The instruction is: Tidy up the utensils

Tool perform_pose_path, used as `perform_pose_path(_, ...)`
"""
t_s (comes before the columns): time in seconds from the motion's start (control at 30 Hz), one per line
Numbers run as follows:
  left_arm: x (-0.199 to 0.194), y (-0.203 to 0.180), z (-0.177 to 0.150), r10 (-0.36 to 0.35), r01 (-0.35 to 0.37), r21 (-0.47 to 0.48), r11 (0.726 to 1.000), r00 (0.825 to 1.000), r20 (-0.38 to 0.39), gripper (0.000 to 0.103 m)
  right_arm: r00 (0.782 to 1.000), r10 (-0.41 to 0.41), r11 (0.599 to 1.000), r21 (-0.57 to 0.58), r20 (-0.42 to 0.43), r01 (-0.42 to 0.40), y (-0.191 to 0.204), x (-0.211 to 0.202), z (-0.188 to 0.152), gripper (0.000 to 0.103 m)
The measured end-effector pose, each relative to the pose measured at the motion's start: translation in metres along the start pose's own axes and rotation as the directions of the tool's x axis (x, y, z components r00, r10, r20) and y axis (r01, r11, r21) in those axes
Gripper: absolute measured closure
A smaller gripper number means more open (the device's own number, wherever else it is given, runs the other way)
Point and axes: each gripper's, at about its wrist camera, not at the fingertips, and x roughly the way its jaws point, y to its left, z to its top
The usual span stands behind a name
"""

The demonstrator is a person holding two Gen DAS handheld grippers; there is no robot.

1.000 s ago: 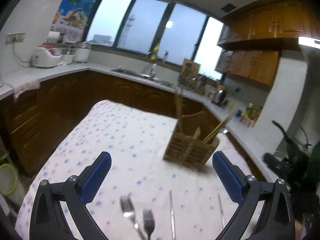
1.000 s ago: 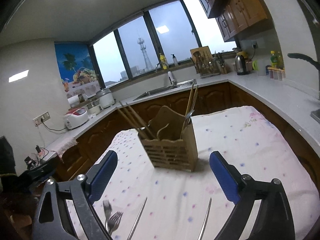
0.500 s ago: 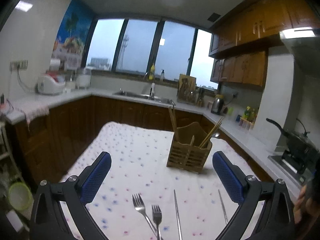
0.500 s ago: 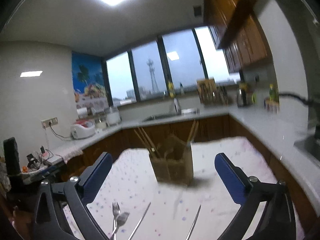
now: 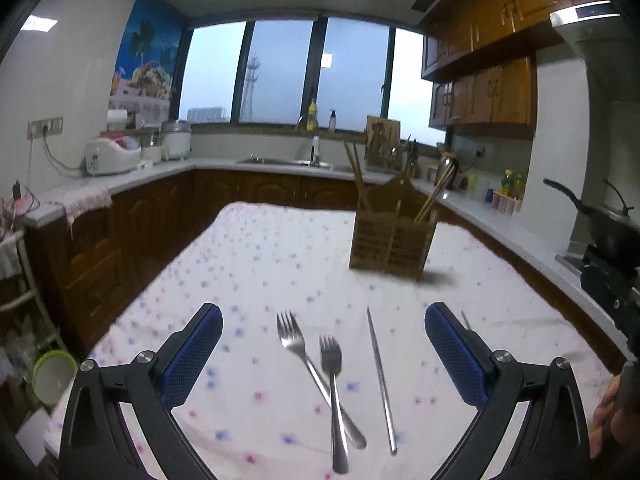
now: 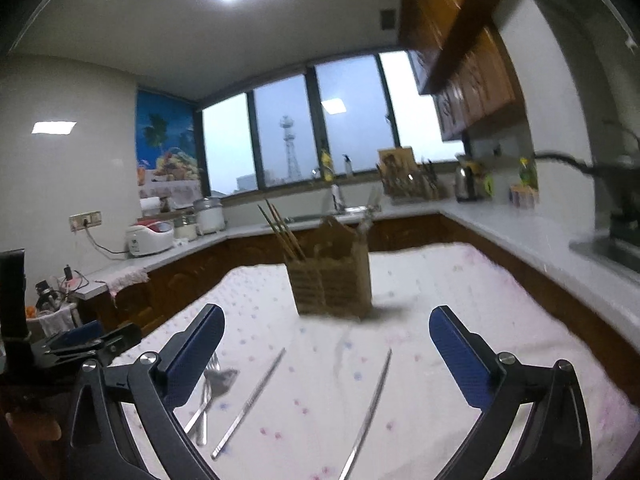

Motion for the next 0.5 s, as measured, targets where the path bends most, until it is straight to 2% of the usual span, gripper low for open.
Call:
perform_pose_path(0.2, 0.008, -0.007, -0.007, 0.026, -0.027, 0.040, 0.999, 1.000, 0.007, 0.001, 0.999, -0.036, 0.999, -0.035, 0.006, 0.036, -0.004, -0.002, -0.018, 0.000)
perform_pose_path(0.5, 0.013, -0.011, -0.022, 0.054, -0.056, 0.069, 0.996, 0.998, 0.023, 0.001, 1.000, -0.019, 0.998, -0.061, -0.011, 0.018, 0.002, -0.002, -0.032, 0.000)
